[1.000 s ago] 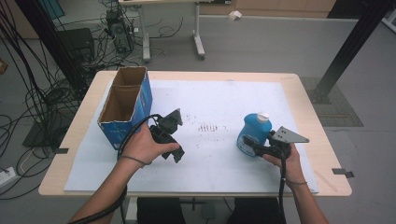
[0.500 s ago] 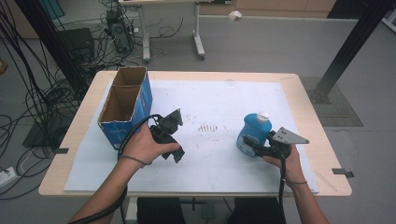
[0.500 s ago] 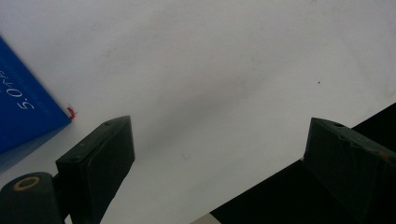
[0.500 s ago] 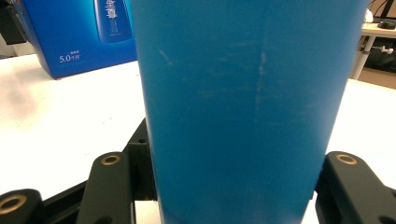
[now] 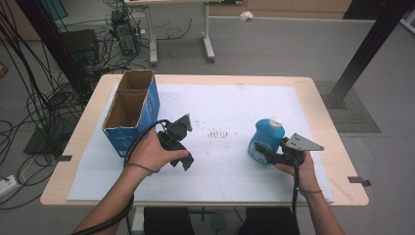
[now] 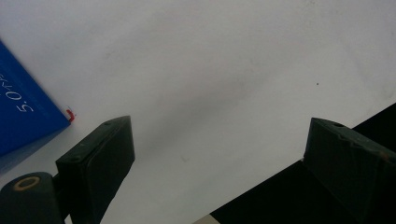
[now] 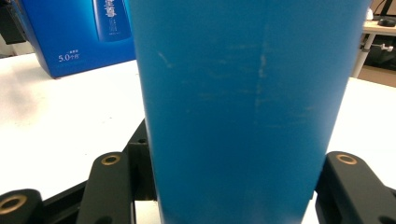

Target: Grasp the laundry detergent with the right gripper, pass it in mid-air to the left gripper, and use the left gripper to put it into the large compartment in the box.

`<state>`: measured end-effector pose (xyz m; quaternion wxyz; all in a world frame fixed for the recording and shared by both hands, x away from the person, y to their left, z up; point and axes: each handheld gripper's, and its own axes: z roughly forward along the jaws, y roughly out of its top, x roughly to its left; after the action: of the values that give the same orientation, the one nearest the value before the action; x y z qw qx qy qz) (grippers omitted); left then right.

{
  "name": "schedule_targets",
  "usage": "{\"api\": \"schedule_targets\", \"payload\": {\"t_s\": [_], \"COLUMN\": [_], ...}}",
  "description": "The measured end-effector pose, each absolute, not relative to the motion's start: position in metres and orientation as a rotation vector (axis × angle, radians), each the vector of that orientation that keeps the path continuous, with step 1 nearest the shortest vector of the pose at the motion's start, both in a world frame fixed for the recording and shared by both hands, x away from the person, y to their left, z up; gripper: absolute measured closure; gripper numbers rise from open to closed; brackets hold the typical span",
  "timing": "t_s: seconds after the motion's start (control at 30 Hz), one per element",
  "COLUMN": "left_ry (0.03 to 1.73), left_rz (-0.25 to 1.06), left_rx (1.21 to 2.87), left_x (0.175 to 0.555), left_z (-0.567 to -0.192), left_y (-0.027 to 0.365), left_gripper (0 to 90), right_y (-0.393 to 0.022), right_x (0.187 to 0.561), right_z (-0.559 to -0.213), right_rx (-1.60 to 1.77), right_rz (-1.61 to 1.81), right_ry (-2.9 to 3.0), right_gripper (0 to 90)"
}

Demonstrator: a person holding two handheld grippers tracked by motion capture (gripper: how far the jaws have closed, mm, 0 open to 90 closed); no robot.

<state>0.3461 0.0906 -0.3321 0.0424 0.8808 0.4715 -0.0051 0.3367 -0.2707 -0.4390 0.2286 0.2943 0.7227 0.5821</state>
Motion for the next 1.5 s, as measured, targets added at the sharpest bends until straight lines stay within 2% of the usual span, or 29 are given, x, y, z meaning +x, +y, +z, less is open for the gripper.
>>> {"api": "schedule_targets", "payload": {"t_s": [1.5], "left_ry": [1.431], "left_rz": [-0.01], "left_rx": [2.7], "left_x": [0.3507], "left_z": [-0.329], "left_y": [0.0828], "left_gripper": [9.0], "right_y": [-0.2709], "right_x": [0.3382], "right_z": [-0.4369], "right_rx": [0.811], "right_rz": [1.593], "right_ry": [2.015], "right_gripper": [43.7]}}
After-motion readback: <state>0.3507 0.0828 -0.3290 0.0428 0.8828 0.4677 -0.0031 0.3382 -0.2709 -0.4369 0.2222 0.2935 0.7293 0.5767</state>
